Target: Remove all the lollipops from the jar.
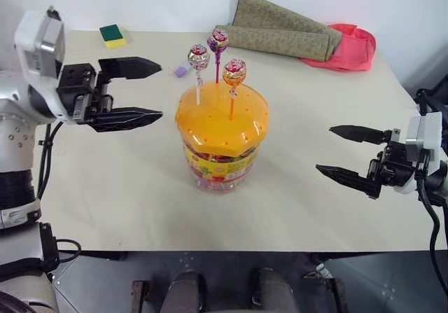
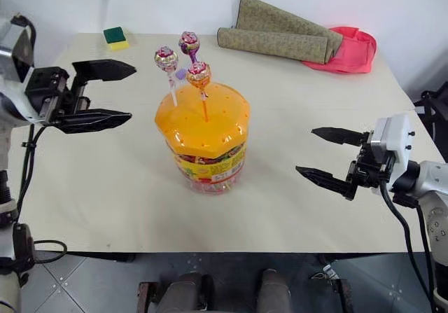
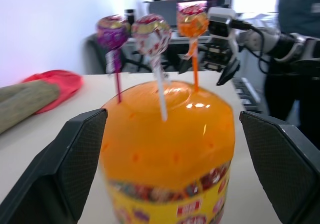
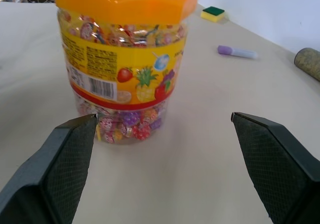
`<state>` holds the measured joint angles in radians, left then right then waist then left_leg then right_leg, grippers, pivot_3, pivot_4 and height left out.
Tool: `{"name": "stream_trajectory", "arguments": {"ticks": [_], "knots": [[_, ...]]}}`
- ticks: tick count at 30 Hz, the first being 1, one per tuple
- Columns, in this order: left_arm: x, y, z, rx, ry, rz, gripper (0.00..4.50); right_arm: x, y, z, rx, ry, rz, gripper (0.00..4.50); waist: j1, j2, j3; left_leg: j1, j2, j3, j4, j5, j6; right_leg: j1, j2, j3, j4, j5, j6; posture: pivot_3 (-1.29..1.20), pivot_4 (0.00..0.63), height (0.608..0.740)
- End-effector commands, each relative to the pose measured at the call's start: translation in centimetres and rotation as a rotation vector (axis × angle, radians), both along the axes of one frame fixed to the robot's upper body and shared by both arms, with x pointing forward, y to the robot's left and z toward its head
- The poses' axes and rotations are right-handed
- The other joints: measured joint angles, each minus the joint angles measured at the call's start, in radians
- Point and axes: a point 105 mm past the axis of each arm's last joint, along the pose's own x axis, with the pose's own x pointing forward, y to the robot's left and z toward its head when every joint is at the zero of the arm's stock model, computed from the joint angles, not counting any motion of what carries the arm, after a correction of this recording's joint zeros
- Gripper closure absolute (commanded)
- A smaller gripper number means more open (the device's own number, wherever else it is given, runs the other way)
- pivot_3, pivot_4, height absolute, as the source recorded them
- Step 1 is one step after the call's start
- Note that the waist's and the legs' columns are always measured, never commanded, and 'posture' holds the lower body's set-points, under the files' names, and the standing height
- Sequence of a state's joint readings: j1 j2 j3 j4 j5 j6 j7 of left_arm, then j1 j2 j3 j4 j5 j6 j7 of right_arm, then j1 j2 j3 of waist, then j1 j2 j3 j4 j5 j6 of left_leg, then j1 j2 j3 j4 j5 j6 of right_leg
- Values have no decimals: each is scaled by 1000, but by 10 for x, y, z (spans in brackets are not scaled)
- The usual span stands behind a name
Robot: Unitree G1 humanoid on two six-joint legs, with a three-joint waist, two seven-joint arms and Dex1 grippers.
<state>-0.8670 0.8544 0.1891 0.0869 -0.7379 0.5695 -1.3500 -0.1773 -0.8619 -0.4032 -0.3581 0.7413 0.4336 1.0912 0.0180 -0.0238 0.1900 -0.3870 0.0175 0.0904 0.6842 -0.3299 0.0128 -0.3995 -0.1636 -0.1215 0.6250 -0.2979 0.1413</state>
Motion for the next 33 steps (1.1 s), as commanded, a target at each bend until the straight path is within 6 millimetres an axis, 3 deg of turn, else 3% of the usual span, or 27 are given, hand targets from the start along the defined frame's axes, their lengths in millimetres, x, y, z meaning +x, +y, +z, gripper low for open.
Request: {"name": "stream_trajectory", "arguments": {"ticks": [1, 9, 10, 12, 16, 24, 33], "knots": [[4, -16, 7, 4, -2, -57, 0, -12, 13, 33, 36, -83, 41, 47, 3, 0, 0, 0, 0, 0, 0, 0, 0, 0, 0, 0, 0, 0, 0, 0, 150, 740], [20, -42, 9, -17, 18, -139, 0, -14, 25, 59, 122, -148, 36, 47, 7, 0, 0, -1, 0, -1, 0, 0, 0, 0, 0, -1, -1, 0, 0, 0, 150, 740], [22, -43, 9, -16, 17, -141, 187, -14, 24, 59, 123, -151, 31, 14, 6, 0, 0, -1, 0, -1, 0, 0, 0, 0, 0, -1, -1, 0, 0, 0, 150, 740], [26, -46, 14, -63, 9, -134, 588, -14, 21, 59, 129, -155, 8, 0, 6, 0, 0, -1, 0, 0, 0, 0, 0, 0, 0, -1, -1, 0, 0, 0, 150, 740], [27, -49, 13, -55, 19, -138, 1838, -13, 18, 58, 138, -160, -18, 0, 6, 0, 0, -1, 0, -1, 0, 0, 0, 0, 0, -1, -1, 0, 0, 0, 150, 740], [19, -52, 32, -112, -11, -172, 4386, -13, 13, 59, 142, -173, -38, 0, 6, 0, 0, -1, 0, -1, 0, 0, 0, 0, 0, -1, -1, 0, 0, 0, 150, 740], [16, -43, 82, -266, -104, -35, 4480, -7, 7, 64, 145, -196, -51, 0, 6, -1, 0, -1, 0, -1, 0, 0, 0, 0, 0, -1, -2, 0, 0, 0, 150, 740]]}}
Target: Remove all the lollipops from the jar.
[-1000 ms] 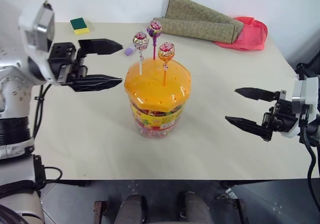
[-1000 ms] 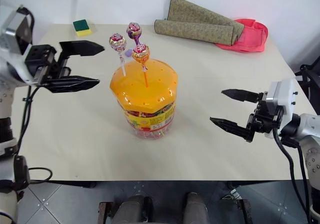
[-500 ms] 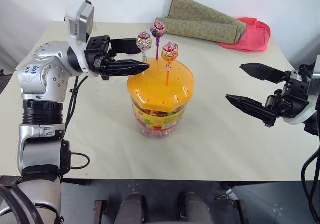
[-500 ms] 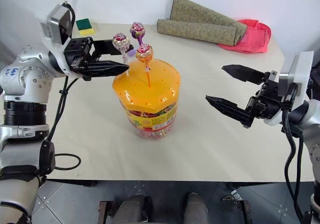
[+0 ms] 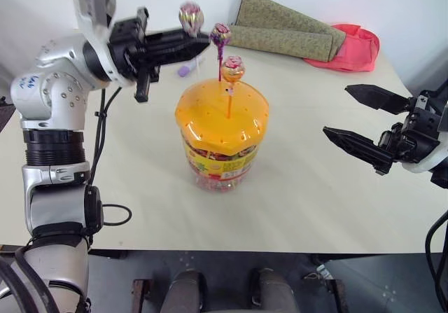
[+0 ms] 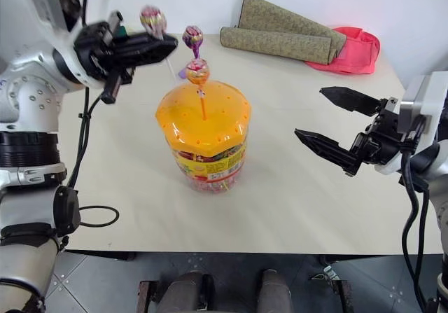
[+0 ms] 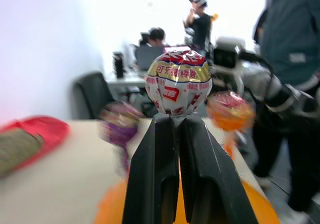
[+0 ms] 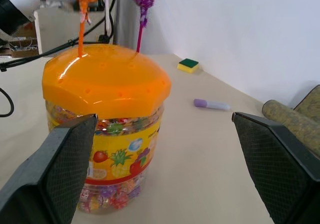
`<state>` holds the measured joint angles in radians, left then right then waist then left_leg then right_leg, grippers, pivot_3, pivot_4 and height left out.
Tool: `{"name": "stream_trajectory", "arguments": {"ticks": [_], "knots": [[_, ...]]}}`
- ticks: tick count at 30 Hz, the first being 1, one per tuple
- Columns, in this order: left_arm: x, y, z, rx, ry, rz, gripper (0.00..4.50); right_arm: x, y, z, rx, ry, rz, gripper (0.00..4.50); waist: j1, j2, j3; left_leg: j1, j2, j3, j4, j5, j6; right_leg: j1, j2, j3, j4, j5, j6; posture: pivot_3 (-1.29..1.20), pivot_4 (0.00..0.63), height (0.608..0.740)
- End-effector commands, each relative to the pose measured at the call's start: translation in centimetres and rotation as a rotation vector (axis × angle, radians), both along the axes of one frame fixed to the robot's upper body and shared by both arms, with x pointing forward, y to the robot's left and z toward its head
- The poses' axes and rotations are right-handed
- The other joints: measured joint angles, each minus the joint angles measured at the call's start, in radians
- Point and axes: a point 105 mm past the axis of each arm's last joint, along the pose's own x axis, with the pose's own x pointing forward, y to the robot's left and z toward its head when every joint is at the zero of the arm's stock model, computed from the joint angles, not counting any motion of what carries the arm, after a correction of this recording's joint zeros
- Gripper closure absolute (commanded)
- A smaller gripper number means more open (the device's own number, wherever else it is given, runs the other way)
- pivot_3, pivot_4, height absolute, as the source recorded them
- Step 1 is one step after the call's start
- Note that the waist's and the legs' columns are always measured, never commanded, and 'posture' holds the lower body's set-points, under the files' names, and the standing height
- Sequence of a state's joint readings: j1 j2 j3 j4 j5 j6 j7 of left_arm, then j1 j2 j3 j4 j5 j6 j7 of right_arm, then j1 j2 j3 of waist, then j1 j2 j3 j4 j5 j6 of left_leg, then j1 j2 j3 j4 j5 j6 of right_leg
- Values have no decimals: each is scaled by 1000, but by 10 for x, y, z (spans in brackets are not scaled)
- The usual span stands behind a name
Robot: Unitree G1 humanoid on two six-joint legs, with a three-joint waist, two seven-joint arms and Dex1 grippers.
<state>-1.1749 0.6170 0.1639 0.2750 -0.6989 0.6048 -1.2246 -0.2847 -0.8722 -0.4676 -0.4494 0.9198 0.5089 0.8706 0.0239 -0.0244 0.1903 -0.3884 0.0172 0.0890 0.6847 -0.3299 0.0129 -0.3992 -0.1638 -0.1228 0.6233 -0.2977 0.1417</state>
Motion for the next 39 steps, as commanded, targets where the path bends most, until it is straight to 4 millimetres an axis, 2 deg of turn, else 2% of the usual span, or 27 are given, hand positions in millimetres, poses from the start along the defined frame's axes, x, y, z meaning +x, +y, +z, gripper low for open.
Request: {"name": "stream_trajectory", "arguments": {"ticks": [1, 3, 5, 7, 12, 18, 21, 30, 33, 39], "knots": [[-6, 10, 32, -60, -63, 106, 4480, -2, -3, 10, -5, -55, -8, 0, -1, 0, 0, 0, 0, 0, 0, 0, 0, 0, 0, 0, 0, 0, 0, 0, 150, 740], [7, 21, 31, -25, 3, 242, 4480, -2, -3, 10, -7, -54, -4, 0, -1, 0, 0, 0, 0, 0, 0, 0, 0, 0, 0, 0, 0, 0, 0, 0, 150, 740], [26, 44, 10, 90, 157, 456, 4480, 0, -4, 8, -12, -44, 0, 0, -9, 0, 0, 0, 0, 0, -1, 0, 0, 0, 0, 0, 0, 0, 0, 0, 150, 740], [35, 66, -15, 189, 294, 610, 4480, 1, -4, 6, -16, -34, 3, 0, -17, 0, 0, 1, 0, 1, -2, 0, 0, 0, 0, 1, 0, 0, 0, 0, 150, 740], [38, 109, -77, 386, 555, 861, 4480, 4, -3, -1, -29, -7, 16, 0, -16, 0, 0, 1, 0, 0, -2, 0, 0, 0, 0, 1, 0, 0, 0, 0, 150, 740], [32, 166, -149, 532, 822, 1119, 4480, 3, 0, -16, -75, 39, 63, 0, -9, 0, 0, 1, 0, 1, -1, 0, 0, 0, 0, 1, 0, 0, 0, 0, 150, 740], [26, 190, -175, 585, 928, 1227, 4480, -2, 3, -19, -75, 56, 97, 0, -5, 0, 0, 1, 0, 1, -1, 0, 0, 0, 0, 1, 0, 0, 0, 0, 150, 740], [17, 226, -205, 645, 1119, 1386, 4480, 0, -1, -18, -76, 49, 84, 0, 0, -1, 0, 1, 0, 1, -1, 0, 0, 0, 0, 1, 0, 0, 0, 0, 150, 740], [19, 220, -202, 634, 1126, 1347, 3707, 1, -2, -19, -80, 48, 73, 0, 0, -1, 0, 1, 0, 1, -1, 0, 0, 0, 0, 1, 0, 0, 0, 0, 150, 740], [24, 216, -189, 599, 1097, 1343, 1849, -1, -4, -15, -85, 45, 61, 0, 0, -1, 0, 1, 0, 1, -1, 0, 0, 0, 0, 1, 0, 0, 0, 0, 150, 740]]}}
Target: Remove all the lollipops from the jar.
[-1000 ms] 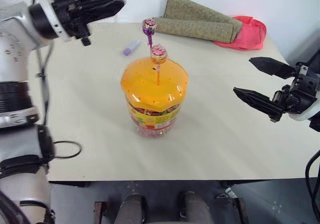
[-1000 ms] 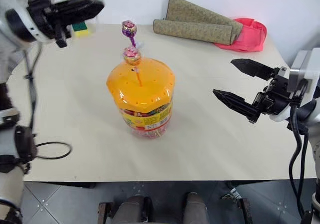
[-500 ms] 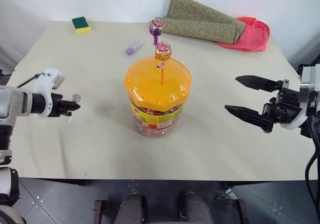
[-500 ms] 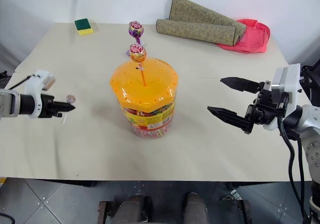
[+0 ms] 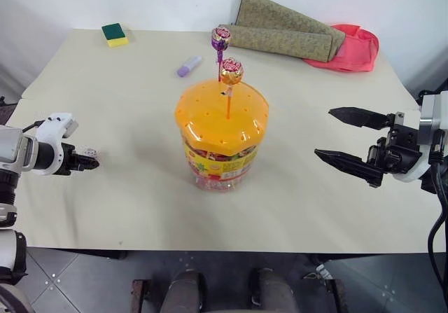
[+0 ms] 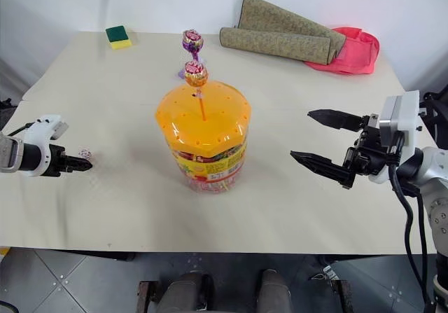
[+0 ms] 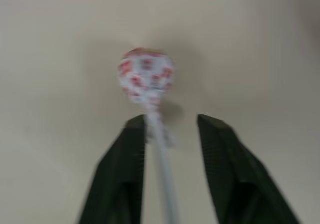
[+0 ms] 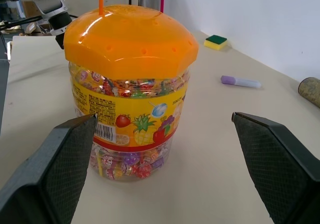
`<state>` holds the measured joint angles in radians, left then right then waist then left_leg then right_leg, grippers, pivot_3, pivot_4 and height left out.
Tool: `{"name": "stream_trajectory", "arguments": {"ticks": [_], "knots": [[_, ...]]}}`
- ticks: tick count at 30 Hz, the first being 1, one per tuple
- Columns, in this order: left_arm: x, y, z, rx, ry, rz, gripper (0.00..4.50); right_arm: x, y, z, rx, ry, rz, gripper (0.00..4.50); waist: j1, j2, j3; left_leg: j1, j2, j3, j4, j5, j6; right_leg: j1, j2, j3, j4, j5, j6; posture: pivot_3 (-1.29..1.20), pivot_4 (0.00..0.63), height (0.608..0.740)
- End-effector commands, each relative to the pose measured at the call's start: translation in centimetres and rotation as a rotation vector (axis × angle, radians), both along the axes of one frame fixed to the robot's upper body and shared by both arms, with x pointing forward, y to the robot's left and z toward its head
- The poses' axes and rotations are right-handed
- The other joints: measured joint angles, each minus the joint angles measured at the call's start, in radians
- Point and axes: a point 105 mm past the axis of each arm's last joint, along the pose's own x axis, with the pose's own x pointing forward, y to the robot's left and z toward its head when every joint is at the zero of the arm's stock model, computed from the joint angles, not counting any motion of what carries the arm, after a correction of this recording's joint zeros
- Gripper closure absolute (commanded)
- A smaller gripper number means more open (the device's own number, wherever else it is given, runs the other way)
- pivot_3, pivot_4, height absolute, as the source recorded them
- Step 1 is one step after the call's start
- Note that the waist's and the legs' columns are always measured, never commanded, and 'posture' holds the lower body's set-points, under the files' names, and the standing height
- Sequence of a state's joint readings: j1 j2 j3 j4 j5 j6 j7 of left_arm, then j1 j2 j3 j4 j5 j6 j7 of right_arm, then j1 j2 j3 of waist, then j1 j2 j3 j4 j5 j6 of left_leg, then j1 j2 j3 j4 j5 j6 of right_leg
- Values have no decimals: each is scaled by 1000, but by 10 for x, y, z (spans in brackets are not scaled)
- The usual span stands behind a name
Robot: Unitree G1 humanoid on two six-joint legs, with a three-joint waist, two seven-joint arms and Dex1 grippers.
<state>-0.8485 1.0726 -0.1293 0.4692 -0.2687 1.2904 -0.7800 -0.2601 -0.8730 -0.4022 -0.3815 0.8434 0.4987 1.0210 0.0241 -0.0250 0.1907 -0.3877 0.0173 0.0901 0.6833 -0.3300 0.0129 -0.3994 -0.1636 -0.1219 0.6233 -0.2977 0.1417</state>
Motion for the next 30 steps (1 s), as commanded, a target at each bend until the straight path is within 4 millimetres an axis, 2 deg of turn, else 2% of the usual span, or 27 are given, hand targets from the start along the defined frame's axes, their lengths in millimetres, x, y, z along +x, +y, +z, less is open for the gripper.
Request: {"name": "stream_trajectory", "arguments": {"ticks": [1, 6, 10, 12, 16, 19, 26, 28, 30], "knots": [[3, 1, 20, 12, -57, -3, 1548, -6, -5, 15, -6, -62, -18, 0, 0, 0, 0, 0, 0, 0, 0, 0, 0, 0, 0, 0, 0, 0, 0, 0, 150, 740], [7, -14, 56, -31, -178, -83, 26, -5, -16, 27, -50, -104, -77, 0, 1, 0, 0, 0, 0, 0, 0, 0, 0, 0, 0, 0, 0, 0, 0, 0, 150, 740], [5, -26, 74, -51, -220, -158, 26, -8, -20, 34, -72, -123, -91, 0, 0, 0, 0, 0, 0, 0, 0, 0, 0, 0, 0, 0, 0, 0, 0, 0, 150, 740], [2, -40, 90, -81, -281, -259, 26, -10, -21, 38, -77, -131, -98, 0, -1, 0, 0, 0, 0, 0, 0, 0, 0, 0, 0, 0, 0, 0, 0, 0, 150, 740], [-8, -75, 128, -191, -537, -542, 26, -8, -16, 47, -38, -132, -109, 0, -3, 0, 0, 0, 0, 0, 0, 0, 0, 0, 0, 0, 0, 0, 0, 0, 150, 740], [-12, -84, 136, -259, -649, -620, 26, -6, -8, 48, -25, -101, -89, 0, -3, 0, 0, 0, 1, 0, 1, 0, 0, 0, 0, 0, 0, 0, 0, 0, 150, 740], [-30, -103, 144, -450, -864, -888, 26, -11, 38, 53, -51, -70, 59, 0, -4, 0, 0, 0, 1, 0, 1, 0, 0, 0, 0, 0, 0, 0, 0, 0, 150, 740], [-50, -110, 156, -576, -999, -1064, 26, -12, 47, 55, -45, -69, 97, 0, -4, 0, 0, 0, 1, 1, 1, 0, 0, 0, 0, 0, 0, 0, 0, 0, 150, 740], [-66, -113, 158, -633, -1069, -1218, 26, -11, 56, 55, -42, -54, 131, 0, -4, 0, 0, 0, 1, 1, 1, 0, 0, 0, 0, 0, 0, 0, 0, 0, 150, 740]]}}
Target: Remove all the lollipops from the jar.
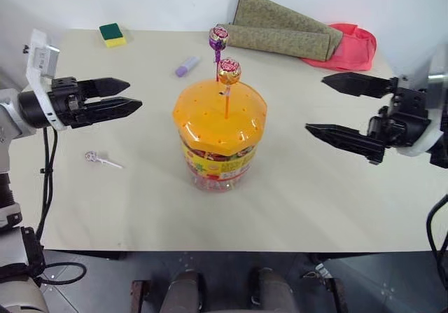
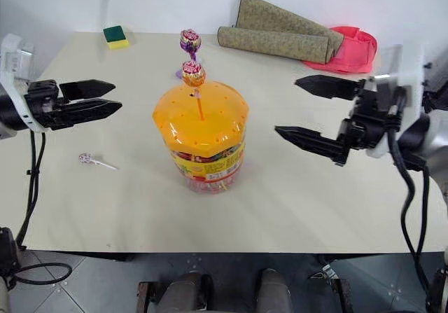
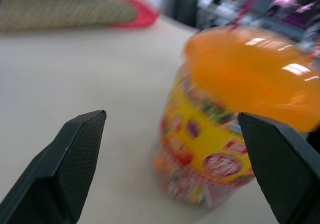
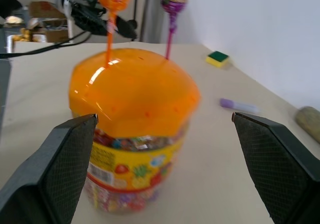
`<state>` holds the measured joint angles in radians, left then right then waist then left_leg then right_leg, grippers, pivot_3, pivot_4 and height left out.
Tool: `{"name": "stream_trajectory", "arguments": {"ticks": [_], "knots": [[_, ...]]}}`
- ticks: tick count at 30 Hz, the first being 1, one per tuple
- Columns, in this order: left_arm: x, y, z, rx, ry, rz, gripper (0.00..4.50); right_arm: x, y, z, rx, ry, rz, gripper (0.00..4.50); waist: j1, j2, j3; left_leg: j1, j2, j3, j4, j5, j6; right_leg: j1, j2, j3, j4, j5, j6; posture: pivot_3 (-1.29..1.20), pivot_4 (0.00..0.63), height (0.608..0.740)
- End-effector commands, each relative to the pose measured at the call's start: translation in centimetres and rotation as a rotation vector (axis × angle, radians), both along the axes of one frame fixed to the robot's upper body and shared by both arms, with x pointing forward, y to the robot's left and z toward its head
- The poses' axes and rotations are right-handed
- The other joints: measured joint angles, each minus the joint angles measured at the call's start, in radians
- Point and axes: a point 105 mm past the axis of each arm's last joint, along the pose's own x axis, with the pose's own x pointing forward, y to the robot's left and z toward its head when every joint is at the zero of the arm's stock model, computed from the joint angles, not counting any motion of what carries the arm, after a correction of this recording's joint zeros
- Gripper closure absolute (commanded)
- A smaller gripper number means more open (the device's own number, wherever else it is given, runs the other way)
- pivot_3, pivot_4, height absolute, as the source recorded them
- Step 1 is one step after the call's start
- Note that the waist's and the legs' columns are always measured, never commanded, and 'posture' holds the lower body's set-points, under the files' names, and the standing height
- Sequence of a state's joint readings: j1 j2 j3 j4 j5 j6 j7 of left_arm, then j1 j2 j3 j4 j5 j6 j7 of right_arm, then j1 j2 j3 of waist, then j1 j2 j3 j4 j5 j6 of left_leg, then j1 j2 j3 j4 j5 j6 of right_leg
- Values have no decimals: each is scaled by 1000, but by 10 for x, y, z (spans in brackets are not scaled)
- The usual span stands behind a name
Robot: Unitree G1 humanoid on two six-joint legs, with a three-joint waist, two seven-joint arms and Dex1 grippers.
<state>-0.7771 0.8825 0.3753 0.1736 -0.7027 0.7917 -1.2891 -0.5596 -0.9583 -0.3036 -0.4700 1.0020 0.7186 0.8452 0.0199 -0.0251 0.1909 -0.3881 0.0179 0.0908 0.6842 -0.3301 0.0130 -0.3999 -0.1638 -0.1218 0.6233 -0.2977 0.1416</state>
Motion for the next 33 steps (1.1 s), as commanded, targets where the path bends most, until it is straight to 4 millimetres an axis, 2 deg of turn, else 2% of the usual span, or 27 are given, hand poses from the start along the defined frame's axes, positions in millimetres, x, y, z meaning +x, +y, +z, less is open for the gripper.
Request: {"name": "stream_trajectory", "arguments": {"ticks": [1, 5, 10, 15, 21, 24, 33], "knots": [[-32, -1, 17, -55, -206, -220, 26, -5, 15, 4, -1, -9, 63, 0, 0, 0, 0, 0, 0, 0, 0, 0, 0, 0, 0, 0, 0, 0, 0, 0, 150, 740], [-40, -5, 12, -56, -218, -316, 26, -2, 23, 7, 2, -15, 100, 0, 0, 0, 0, 0, 0, 0, 0, 0, 0, 0, 0, 0, 0, 0, 0, 0, 150, 740], [-45, -7, 2, -28, -204, -387, 26, 4, 47, 6, 19, -3, 191, 0, -4, 0, 0, 0, 0, -1, 0, 0, 0, 0, 0, 0, 0, 0, 0, 0, 150, 740], [-42, 1, -6, 16, -190, -343, 26, 15, 80, 4, -2, 6, 311, 0, -24, 0, 0, 0, 0, -1, 0, 0, 0, -1, 0, 0, 1, 0, 0, 0, 150, 740], [-44, 11, -11, 59, -186, -294, 26, 25, 99, 14, -1, -31, 366, 0, -29, 0, 0, -2, 0, 0, -1, 0, 0, -3, 0, 0, 1, 0, 0, 0, 150, 740], [-48, 14, -10, 64, -193, -284, 0, 26, 101, 22, 15, -49, 386, 538, -34, 0, 0, -3, 0, 0, -1, 0, 0, -5, 0, 0, 2, 0, 0, 0, 150, 740], [-54, 14, -12, 50, -198, -270, 0, 21, 102, 38, 17, -87, 431, 3591, -44, 0, 0, -3, 0, 0, -1, 0, 0, -6, 0, 0, 3, 0, 0, 0, 150, 740]]}}
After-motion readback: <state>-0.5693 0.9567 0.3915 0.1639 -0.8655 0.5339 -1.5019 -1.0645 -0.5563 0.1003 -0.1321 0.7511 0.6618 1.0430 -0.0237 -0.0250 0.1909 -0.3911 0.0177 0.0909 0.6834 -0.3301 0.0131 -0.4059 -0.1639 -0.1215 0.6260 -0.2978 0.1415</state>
